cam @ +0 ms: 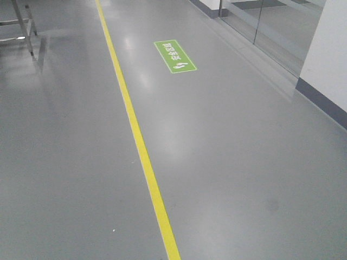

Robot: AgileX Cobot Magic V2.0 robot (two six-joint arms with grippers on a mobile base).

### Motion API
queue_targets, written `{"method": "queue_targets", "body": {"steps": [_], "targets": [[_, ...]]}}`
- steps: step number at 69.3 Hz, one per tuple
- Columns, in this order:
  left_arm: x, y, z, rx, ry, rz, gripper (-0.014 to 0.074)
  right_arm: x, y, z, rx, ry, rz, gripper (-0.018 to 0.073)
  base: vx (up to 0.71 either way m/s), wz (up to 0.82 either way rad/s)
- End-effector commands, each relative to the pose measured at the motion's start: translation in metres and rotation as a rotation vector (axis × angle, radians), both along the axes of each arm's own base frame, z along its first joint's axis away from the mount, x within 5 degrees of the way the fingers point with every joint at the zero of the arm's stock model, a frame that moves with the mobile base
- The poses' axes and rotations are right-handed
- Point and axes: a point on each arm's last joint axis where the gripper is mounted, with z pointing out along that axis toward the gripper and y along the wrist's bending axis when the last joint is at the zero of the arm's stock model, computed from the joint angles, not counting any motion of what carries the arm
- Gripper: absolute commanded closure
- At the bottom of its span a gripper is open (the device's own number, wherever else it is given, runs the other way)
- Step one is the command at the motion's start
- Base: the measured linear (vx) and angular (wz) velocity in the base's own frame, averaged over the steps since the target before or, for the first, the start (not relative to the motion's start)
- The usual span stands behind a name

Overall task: Move and align brake pads A on conveyor
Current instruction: 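Drive along the yellow floor line past the green floor sign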

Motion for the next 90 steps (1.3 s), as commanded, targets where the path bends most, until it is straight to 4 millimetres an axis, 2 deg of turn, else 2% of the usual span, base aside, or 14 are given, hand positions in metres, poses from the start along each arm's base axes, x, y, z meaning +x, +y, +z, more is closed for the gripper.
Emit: {"method": "queue_targets", "body": {"steps": [1, 36, 90], "targets": [[0.0026, -0.001, 0.0116, -0.017, -0.077, -0.003, 0.008, 0.0041, -0.0004, 0.0112, -0.005, -0.069, -0.007, -0.0003, 0.21, -0.17], [0.0025, -0.0009, 0.0113, -0.016, -0.074, -0.002, 0.008, 0.004, -0.0002, 0.0112, -0.002, -0.069, -0.005, -0.0003, 0.4, 0.01], [0.0025, -0.0009, 0.0113, -0.017, -0.074, -0.003, 0.008, 0.0041, -0.0005, 0.0113, -0.005, -0.07, -0.007, -0.0003, 0.62, 0.27]]}}
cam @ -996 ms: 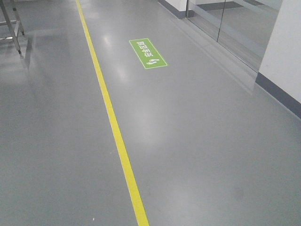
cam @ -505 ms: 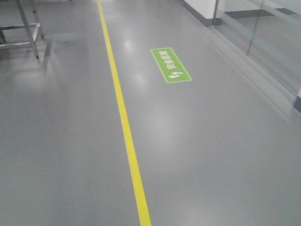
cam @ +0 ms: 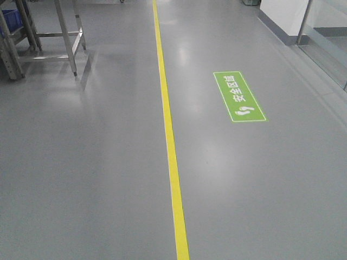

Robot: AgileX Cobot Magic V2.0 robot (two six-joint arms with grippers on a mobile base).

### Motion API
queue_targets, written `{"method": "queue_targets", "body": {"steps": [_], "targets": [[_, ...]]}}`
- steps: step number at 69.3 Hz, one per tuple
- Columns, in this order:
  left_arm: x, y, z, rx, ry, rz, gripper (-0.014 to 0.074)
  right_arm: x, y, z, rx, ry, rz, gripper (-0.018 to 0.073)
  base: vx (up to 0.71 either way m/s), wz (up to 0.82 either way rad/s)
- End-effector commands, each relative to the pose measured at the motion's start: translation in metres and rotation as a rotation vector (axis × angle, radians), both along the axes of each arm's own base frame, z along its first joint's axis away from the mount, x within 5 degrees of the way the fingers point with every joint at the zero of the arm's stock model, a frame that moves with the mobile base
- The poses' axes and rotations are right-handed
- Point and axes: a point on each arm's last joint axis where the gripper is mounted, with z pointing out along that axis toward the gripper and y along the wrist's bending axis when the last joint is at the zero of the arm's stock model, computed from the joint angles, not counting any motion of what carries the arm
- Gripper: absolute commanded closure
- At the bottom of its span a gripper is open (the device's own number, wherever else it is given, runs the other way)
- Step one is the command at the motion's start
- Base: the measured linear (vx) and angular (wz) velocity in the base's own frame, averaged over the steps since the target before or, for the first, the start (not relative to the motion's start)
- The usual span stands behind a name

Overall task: Move and align brake pads A on conveyor
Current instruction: 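Drive along the yellow floor line past the green floor sign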

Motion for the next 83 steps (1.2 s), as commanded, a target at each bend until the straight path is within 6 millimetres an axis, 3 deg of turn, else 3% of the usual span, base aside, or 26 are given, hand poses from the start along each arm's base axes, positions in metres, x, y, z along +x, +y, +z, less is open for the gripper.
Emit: {"method": "queue_targets", "body": {"steps": [1, 83], "targets": [[0.0025, -0.0009, 0.0114, -0.017, -0.075, -0.002, 0.008, 0.0041, -0.0007, 0.0113, -0.007, -0.07, -0.009, -0.0003, 0.64, 0.05], [0.0025, -0.0009, 0.0114, -0.017, -0.075, -0.002, 0.008, 0.0041, -0.0007, 0.0112, -0.008, -0.069, -0.009, -0.0003, 0.71, 0.04]]}}
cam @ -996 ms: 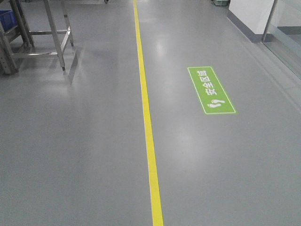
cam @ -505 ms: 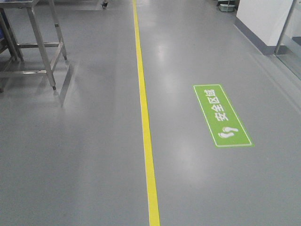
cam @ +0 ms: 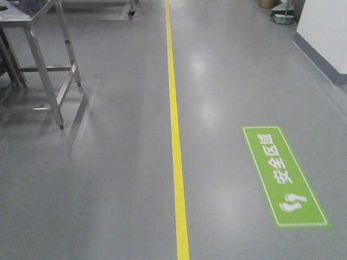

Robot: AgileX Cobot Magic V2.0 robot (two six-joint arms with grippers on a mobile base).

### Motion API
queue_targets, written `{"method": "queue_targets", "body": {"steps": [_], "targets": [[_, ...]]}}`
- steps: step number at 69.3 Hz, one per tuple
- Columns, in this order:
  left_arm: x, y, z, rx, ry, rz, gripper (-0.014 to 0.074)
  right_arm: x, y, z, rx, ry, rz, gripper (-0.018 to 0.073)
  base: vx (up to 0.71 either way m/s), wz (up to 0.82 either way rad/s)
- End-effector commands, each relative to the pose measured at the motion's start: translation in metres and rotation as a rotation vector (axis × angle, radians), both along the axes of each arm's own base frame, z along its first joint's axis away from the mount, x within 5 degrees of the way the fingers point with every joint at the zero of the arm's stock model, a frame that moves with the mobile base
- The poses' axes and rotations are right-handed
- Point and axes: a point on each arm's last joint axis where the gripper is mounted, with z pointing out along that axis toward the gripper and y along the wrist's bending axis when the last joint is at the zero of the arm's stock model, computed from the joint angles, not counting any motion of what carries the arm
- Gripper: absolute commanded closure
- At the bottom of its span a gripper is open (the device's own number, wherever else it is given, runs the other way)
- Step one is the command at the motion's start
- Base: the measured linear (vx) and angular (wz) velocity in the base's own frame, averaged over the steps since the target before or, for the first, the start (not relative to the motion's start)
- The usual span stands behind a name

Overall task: Move and align brake pads A on conveyor
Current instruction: 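Drive along the yellow floor line past the green floor sign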

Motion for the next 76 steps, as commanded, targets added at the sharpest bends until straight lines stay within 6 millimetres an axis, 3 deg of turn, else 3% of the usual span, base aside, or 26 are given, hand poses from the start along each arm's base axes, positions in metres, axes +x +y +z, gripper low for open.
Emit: {"method": "queue_targets", "body": {"steps": [1, 76], "targets": [[0.0025, -0.0009, 0.0114, -0.017, -0.075, -0.002, 0.008, 0.0041, -0.0006, 0.0112, -0.006, -0.069, -0.008, -0.0003, 0.77, 0.07], [0.0025, -0.0009, 0.0114, -0.016, -0.075, -0.002, 0.008, 0.0033, -0.0006, 0.0113, -0.006, -0.072, -0.008, -0.0003, 0.81, -0.03]]}}
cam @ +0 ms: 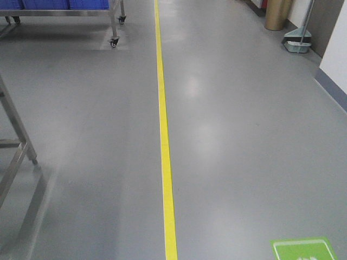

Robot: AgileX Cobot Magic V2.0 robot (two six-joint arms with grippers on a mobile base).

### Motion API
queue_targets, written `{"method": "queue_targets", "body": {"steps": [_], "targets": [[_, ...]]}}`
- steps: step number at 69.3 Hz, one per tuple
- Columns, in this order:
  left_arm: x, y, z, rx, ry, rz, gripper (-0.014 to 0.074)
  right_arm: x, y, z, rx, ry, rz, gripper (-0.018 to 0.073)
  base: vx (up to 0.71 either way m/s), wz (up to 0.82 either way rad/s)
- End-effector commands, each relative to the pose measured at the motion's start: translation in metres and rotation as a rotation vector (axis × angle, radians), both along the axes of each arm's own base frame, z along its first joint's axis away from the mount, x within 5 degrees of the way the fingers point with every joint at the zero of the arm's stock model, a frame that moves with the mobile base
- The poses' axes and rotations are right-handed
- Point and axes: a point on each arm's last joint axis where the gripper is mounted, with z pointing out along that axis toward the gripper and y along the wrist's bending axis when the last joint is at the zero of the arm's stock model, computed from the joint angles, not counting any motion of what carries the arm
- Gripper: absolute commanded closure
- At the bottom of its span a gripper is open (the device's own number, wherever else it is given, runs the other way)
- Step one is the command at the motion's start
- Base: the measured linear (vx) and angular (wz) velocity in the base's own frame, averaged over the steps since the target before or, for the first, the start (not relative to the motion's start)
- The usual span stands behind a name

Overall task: Move and align brake pads A on conveyor
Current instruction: 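Drive along the yellow floor line past the green floor sign, then turn and drive up to the stainless steel table by blue bins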

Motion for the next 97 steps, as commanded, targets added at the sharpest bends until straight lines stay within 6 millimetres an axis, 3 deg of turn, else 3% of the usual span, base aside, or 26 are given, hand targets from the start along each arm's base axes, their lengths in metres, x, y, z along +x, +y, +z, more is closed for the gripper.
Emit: {"method": "queue_targets", "body": {"steps": [1, 68, 97], "targets": [[0.0025, -0.0009, 0.0114, -0.016, -0.075, -0.002, 0.008, 0.0033, -0.0005, 0.0112, -0.006, -0.071, -0.008, -0.0003, 0.79, 0.02], [0.0034, -0.001, 0.0096, -0.016, -0.069, -0.002, 0.008, 0.0039, -0.0005, 0.0111, -0.006, -0.069, -0.007, -0.0003, 0.69, 0.0], [0.0034, -0.001, 0.0096, -0.016, -0.069, -0.002, 0.008, 0.0039, -0.0005, 0.0111, -0.006, -0.069, -0.007, -0.0003, 0.49, 0.39]]}}
